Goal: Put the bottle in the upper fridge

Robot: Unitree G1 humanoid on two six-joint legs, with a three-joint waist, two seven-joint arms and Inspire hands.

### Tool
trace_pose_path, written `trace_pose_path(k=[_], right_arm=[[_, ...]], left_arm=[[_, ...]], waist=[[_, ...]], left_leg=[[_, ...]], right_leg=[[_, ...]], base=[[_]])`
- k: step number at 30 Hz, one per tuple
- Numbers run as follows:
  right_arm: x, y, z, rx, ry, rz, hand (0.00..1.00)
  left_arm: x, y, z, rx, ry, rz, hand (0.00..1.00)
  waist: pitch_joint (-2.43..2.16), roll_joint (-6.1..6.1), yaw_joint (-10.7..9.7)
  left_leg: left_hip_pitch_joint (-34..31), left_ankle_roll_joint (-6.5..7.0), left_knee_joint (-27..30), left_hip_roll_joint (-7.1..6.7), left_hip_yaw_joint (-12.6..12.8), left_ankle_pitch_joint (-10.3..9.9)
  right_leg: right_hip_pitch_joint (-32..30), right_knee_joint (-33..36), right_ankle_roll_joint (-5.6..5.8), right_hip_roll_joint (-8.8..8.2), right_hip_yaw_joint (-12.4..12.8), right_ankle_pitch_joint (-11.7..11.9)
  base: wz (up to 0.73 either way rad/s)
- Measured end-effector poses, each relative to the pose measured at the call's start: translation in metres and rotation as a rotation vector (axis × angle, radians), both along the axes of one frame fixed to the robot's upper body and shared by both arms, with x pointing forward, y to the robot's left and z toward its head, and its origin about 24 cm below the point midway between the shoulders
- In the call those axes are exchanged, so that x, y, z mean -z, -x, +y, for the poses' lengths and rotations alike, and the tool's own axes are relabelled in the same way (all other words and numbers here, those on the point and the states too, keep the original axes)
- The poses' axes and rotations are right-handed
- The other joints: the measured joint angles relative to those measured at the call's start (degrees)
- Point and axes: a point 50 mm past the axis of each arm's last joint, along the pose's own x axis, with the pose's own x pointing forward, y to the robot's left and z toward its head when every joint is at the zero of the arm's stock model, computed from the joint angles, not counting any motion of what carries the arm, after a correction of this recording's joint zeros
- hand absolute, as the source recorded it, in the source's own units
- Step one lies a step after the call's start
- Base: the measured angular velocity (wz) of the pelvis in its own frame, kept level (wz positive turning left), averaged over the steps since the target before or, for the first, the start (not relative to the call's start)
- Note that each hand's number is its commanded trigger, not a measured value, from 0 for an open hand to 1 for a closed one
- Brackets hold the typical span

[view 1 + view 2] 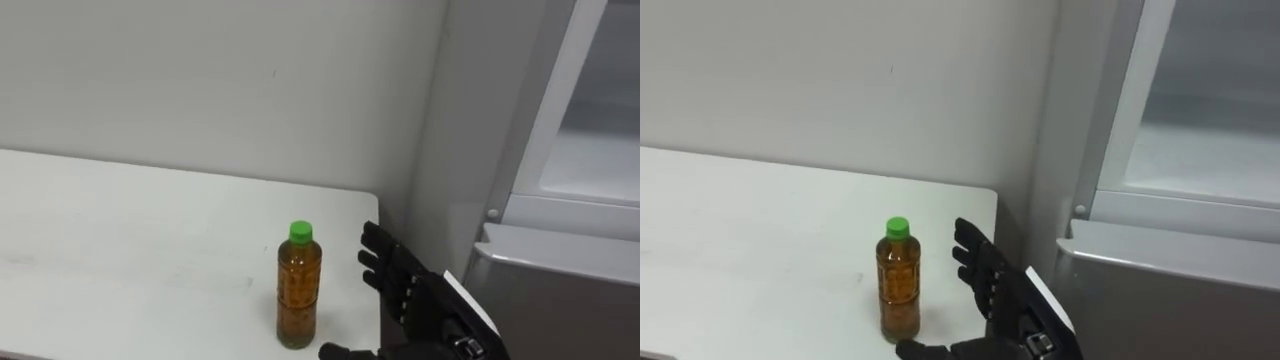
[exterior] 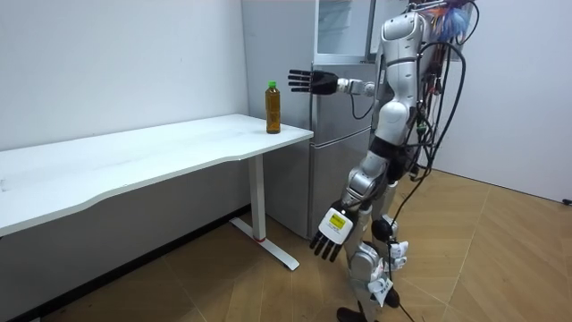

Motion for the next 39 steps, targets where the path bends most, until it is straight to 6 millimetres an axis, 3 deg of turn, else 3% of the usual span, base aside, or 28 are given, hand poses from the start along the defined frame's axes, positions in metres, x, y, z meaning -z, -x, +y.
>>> trace_pose_path(k=[11, 18, 27, 39], right_arm=[[0.008, -0.027, -0.007, 0.128, 0.023, 0.051, 0.00], [0.024, -0.036, -0.009, 0.199, 0.039, 0.130, 0.00], [0.024, -0.051, -0.014, 0.296, 0.059, 0.150, 0.00], [0.033, -0.051, -0.020, 0.353, 0.088, 0.183, 0.00]], left_arm=[[0.000, -0.007, -0.001, 0.024, -0.005, 0.022, 0.00], [-0.003, -0.017, -0.002, 0.033, -0.003, -0.023, 0.00], [-0.003, -0.021, -0.004, 0.032, 0.001, -0.032, 0.00], [-0.003, -0.020, -0.004, 0.020, 0.002, -0.016, 0.00]], waist=[[0.55, 0.63, 0.7], [0.41, 0.43, 1.4], [0.40, 0.40, 1.9], [0.34, 0.28, 2.6]], left_leg=[[-0.2, 0.10, 0.1, -0.16, -1.5, 0.1], [-0.5, 0.20, 0.5, -0.33, -1.5, 0.1], [-1.1, 0.46, 0.9, -0.71, -2.7, 0.4], [-1.3, 0.67, 0.8, -1.12, -4.1, 0.5]], right_leg=[[1.0, -0.7, 0.03, -0.44, -1.2, 0.0], [0.9, -0.7, 0.05, -0.45, -1.5, 0.0], [0.8, -0.8, 0.08, -0.82, -2.6, 0.0], [1.4, -0.8, 0.30, -0.90, -3.0, 0.1]], base=[[0.07], [0.01], [0.07], [0.04]])
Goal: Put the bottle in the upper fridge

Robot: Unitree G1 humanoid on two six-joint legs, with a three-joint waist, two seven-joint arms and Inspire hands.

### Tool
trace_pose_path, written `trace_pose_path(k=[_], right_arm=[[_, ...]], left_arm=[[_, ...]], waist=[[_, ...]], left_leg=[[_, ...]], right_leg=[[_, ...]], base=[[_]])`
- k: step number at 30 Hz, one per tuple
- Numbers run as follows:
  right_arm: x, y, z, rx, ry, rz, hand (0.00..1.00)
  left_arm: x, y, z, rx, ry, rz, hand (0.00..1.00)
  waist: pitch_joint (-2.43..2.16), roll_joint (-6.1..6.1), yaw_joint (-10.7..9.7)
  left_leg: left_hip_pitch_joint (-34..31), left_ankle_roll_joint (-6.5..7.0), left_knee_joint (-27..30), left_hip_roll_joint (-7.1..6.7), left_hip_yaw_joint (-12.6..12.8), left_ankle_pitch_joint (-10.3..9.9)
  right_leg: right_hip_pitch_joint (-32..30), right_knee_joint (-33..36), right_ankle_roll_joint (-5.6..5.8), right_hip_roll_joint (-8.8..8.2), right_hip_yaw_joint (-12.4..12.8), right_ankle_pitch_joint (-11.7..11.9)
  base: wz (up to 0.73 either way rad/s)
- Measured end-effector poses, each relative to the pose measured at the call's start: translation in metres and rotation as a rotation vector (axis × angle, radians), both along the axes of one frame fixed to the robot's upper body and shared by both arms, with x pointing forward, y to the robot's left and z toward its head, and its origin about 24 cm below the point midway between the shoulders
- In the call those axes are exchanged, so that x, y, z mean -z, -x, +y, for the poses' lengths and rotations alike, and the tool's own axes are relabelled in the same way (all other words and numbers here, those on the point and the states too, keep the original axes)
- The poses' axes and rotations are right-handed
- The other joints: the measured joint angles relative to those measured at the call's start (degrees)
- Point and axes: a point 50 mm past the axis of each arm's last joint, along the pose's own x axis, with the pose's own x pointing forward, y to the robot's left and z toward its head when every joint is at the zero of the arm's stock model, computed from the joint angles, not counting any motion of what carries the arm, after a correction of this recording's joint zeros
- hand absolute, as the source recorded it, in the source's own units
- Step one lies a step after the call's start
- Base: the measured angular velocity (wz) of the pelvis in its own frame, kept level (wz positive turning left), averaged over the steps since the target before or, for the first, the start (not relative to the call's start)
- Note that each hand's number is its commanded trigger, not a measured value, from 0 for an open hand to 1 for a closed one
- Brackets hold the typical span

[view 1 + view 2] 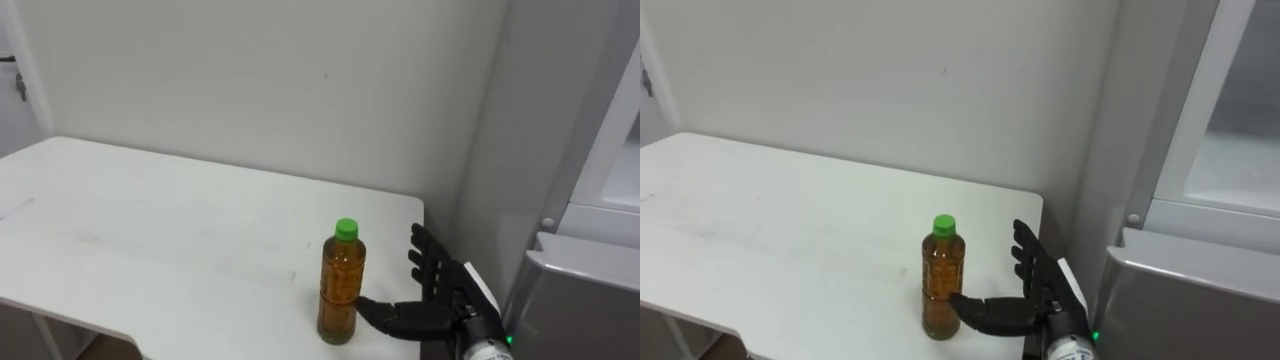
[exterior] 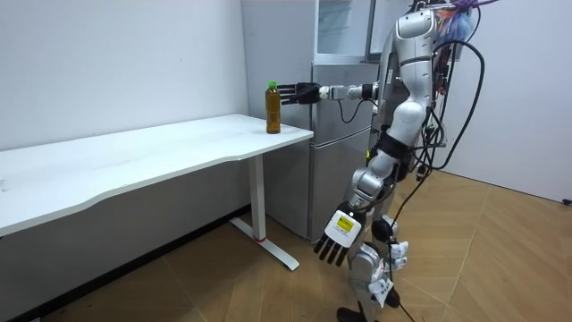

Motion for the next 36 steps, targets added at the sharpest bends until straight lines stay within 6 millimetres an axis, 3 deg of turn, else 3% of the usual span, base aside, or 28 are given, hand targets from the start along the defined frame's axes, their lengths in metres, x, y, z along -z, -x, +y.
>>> trace_pose_path(k=[11, 15, 21, 26, 36], right_arm=[[0.001, -0.010, -0.007, 0.056, 0.016, 0.019, 0.00], [0.003, -0.014, -0.007, 0.061, 0.017, 0.037, 0.00], [0.017, -0.012, -0.013, 0.110, 0.012, 0.103, 0.00], [0.027, -0.011, -0.019, 0.143, 0.028, 0.148, 0.00], [0.029, -0.015, -0.022, 0.186, 0.041, 0.166, 0.00]], left_arm=[[0.001, 0.004, -0.001, 0.086, -0.037, 0.055, 0.00], [0.002, 0.010, 0.000, 0.102, -0.049, 0.100, 0.00], [0.003, 0.021, 0.000, 0.116, -0.058, 0.153, 0.00], [0.005, 0.025, -0.004, 0.114, -0.049, 0.171, 0.00], [0.005, 0.034, -0.004, 0.106, -0.050, 0.202, 0.00]], waist=[[-0.07, -0.12, 0.6], [-0.27, -0.55, 1.9], [-0.10, -0.49, 3.5], [0.23, 0.03, 4.6], [-0.11, -0.68, 4.7]], left_leg=[[-1.1, 0.40, 0.1, -1.01, -2.4, 0.6], [-1.1, 0.52, 0.5, -1.24, -3.3, 0.6], [-0.7, 0.52, 0.9, -1.55, -4.8, 0.6], [-1.3, 0.80, 0.7, -2.01, -5.2, 0.8], [-1.7, 1.13, 1.3, -2.49, -5.0, 1.0]], right_leg=[[0.2, 0.1, 0.61, -0.88, -2.8, -0.4], [0.6, 0.1, 0.69, -1.03, -3.3, -0.4], [1.8, 0.0, 1.05, -1.27, -4.3, -0.6], [1.6, 0.1, 1.36, -1.89, -4.3, -0.9], [1.9, 0.1, 1.63, -2.21, -5.4, -1.1]], base=[[0.14], [0.10], [0.16], [0.06], [0.07]])
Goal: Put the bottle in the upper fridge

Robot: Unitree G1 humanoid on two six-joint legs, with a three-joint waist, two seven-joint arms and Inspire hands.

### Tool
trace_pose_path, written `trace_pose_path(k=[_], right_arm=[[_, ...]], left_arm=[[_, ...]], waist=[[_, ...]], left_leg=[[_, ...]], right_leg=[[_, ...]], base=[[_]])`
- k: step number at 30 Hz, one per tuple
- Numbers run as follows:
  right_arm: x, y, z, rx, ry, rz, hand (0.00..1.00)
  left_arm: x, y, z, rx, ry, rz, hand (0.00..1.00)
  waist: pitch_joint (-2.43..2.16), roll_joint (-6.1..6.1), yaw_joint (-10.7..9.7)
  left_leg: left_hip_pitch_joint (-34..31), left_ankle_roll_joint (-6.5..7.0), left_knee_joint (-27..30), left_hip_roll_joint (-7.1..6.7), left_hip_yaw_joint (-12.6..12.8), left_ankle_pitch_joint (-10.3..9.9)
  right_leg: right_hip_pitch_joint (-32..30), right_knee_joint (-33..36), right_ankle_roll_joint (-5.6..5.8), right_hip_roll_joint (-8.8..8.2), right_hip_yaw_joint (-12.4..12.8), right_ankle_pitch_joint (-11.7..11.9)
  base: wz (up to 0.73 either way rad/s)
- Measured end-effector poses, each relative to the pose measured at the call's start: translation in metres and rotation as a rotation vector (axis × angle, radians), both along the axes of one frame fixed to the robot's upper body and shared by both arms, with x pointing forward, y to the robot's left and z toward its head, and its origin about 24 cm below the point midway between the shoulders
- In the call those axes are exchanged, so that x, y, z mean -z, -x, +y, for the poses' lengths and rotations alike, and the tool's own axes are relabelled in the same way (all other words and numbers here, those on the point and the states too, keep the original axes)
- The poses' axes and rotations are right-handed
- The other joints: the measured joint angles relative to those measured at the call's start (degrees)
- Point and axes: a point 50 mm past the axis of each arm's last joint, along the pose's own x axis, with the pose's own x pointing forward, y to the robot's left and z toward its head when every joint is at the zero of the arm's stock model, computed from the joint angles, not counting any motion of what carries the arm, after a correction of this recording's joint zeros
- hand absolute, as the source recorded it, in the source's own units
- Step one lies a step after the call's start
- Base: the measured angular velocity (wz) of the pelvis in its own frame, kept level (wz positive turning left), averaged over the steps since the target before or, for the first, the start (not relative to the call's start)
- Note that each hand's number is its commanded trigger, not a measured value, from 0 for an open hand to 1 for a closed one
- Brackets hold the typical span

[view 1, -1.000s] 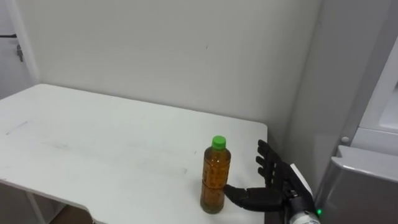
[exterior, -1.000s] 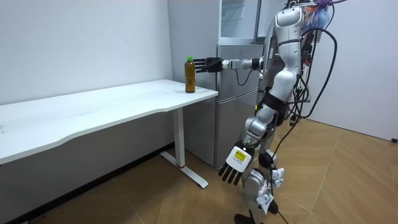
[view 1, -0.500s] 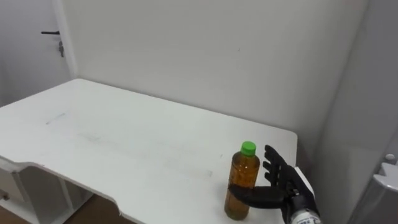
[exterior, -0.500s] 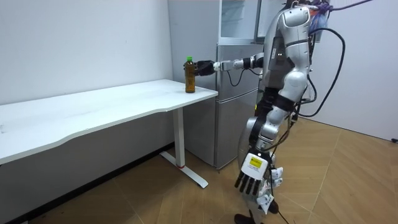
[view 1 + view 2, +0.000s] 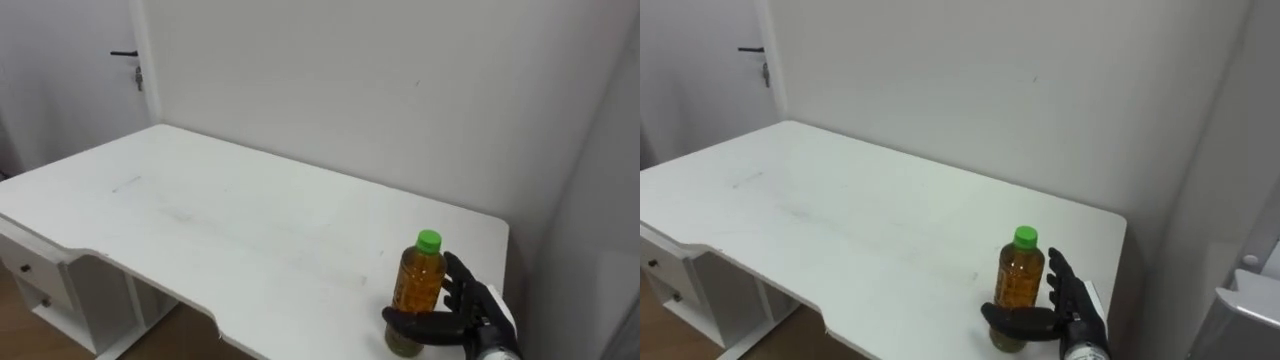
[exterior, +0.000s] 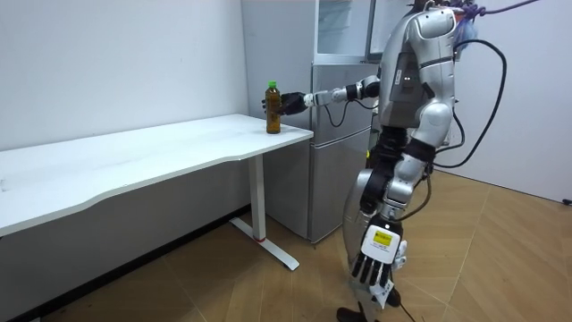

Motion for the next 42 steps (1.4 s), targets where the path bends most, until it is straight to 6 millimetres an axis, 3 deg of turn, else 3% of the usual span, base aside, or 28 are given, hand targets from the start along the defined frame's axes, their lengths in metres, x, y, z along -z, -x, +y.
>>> trace_pose_path(k=[9, 21, 32, 42], right_arm=[[0.009, 0.002, -0.005, 0.021, 0.017, 0.040, 0.00], [0.008, 0.002, -0.011, 0.031, 0.021, 0.043, 0.00], [0.014, 0.005, -0.026, 0.063, 0.033, 0.079, 0.00], [0.019, 0.005, -0.042, 0.187, 0.002, 0.115, 0.00]], left_arm=[[0.000, 0.003, 0.000, -0.003, 0.002, 0.006, 0.00], [0.000, 0.008, -0.001, -0.006, 0.028, 0.020, 0.00], [-0.001, 0.028, 0.001, -0.050, 0.053, 0.061, 0.00], [-0.001, 0.034, 0.001, -0.069, 0.058, 0.065, 0.00]], waist=[[0.41, 0.60, 0.0], [0.32, 0.74, 0.1], [-0.08, 0.35, 0.5], [-0.07, 0.01, 1.5]], left_leg=[[-0.4, 0.01, 0.0, 0.35, 0.0, 0.0], [-2.1, 0.03, 1.0, 0.35, -0.2, 0.0], [-2.6, 0.03, 1.8, 0.40, -0.3, 0.0], [-3.3, 0.03, 1.9, -0.53, -2.5, 0.4]], right_leg=[[0.1, 0.0, 0.11, -0.35, -1.3, 0.0], [-0.4, 0.1, 0.13, -0.28, -2.1, 0.0], [-0.1, 0.1, 0.15, -0.20, -2.6, -0.1], [0.1, 0.1, 0.23, -0.35, -4.3, -0.1]], base=[[0.05], [0.05], [0.05], [0.09]])
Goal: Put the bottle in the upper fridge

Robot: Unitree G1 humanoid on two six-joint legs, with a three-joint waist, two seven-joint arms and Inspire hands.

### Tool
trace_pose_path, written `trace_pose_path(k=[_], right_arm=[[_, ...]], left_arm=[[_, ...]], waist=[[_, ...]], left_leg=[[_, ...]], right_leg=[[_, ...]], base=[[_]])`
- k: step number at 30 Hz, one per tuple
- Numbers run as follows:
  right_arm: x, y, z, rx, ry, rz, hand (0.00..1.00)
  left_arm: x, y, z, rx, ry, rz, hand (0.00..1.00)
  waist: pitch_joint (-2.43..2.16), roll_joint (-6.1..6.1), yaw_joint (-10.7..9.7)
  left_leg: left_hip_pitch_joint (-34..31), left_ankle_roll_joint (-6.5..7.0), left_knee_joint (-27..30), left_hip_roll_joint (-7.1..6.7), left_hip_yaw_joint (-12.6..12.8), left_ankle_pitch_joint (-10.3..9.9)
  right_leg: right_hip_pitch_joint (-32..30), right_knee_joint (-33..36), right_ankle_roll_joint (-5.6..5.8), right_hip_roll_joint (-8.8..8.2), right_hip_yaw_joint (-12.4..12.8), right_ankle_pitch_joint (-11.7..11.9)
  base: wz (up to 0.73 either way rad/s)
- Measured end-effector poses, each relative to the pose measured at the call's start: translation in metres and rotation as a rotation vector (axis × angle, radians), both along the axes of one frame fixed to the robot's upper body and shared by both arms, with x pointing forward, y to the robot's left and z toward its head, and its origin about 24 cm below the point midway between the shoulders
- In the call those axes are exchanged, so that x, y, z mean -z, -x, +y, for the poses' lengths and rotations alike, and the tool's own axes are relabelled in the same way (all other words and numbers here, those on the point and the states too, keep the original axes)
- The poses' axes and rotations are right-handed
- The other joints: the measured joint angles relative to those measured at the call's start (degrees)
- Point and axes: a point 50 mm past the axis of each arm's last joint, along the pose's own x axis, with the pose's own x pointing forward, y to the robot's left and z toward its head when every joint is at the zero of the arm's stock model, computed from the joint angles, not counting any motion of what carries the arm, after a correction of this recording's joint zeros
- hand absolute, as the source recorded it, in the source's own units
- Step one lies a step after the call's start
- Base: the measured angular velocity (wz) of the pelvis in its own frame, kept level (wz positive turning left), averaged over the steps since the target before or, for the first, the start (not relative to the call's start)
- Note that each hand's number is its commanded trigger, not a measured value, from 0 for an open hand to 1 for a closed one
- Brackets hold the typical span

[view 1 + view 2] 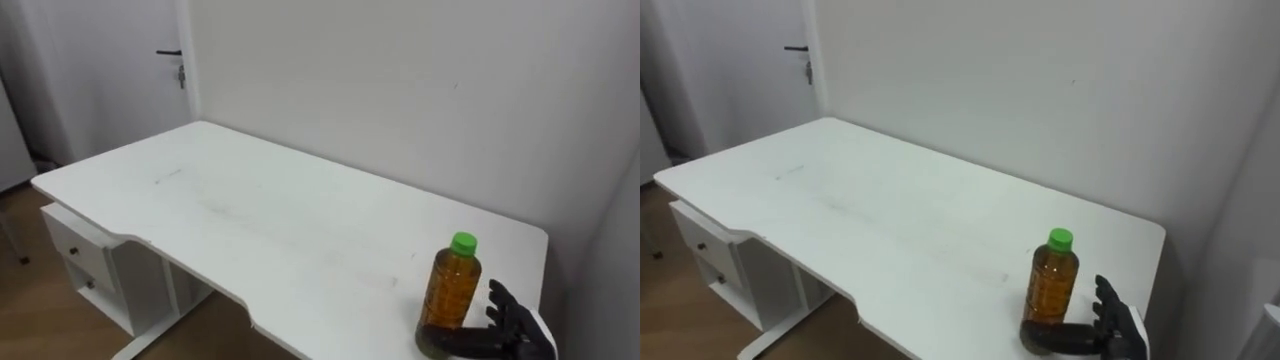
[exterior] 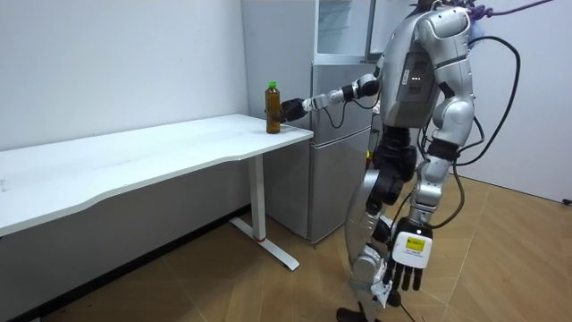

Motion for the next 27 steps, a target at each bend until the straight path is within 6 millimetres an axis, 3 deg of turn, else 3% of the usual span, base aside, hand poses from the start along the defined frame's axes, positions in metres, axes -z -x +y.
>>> trace_pose_path(k=[8, 16, 27], right_arm=[[-0.011, -0.008, -0.007, 0.053, -0.038, -0.031, 0.00], [-0.020, -0.013, -0.009, 0.068, -0.067, -0.063, 0.00], [-0.021, -0.014, -0.009, 0.081, -0.081, -0.069, 0.00]], left_arm=[[-0.001, 0.016, -0.001, -0.036, 0.005, 0.028, 0.00], [-0.002, 0.019, -0.001, -0.061, 0.011, 0.014, 0.00], [-0.003, 0.021, 0.003, -0.061, 0.002, 0.014, 0.00]], waist=[[0.19, -0.47, 0.6], [0.67, 0.14, 1.9], [0.14, -0.57, 3.3]], left_leg=[[-0.5, 0.23, 0.1, -0.23, -1.0, 0.3], [-0.6, 0.20, 0.4, -0.36, -1.9, 0.3], [-0.5, 0.22, 1.0, -0.66, -2.3, 0.3]], right_leg=[[-0.2, 0.0, 0.28, -0.30, -0.5, -0.2], [0.4, 0.0, 0.34, -0.30, -1.2, -0.2], [0.6, -0.1, 0.36, -0.33, -0.9, -0.2]], base=[[0.09], [0.05], [0.02]])
